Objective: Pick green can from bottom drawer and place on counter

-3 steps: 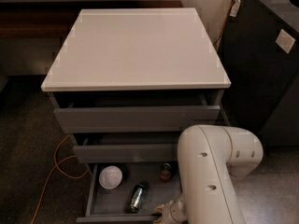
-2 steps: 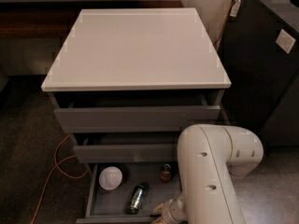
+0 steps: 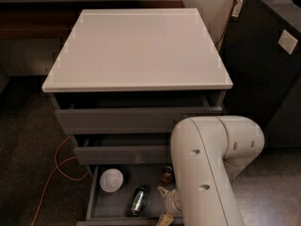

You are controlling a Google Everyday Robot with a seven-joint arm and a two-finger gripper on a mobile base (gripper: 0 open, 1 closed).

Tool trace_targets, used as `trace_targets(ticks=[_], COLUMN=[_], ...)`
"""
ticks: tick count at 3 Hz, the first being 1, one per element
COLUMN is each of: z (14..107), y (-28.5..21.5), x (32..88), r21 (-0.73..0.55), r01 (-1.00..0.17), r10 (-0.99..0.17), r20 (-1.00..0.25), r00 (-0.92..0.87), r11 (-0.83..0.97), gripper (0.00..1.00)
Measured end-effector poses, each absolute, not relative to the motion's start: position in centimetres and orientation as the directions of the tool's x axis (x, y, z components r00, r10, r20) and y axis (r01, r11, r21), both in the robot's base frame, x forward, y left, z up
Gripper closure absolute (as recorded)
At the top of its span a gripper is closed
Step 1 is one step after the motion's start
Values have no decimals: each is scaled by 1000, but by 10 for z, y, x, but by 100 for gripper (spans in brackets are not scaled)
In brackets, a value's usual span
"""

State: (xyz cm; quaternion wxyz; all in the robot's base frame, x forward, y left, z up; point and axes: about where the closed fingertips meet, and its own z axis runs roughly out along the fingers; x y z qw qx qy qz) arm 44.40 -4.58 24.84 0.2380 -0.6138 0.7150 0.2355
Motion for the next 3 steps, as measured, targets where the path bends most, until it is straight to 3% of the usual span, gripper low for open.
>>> trace_targets(ticks=[3], z=[263], y=[-37], x=[478], r21=[15], r01=[-998], r10=[-760], r20=[-647], r00=[-60], r11=[66], gripper=[0])
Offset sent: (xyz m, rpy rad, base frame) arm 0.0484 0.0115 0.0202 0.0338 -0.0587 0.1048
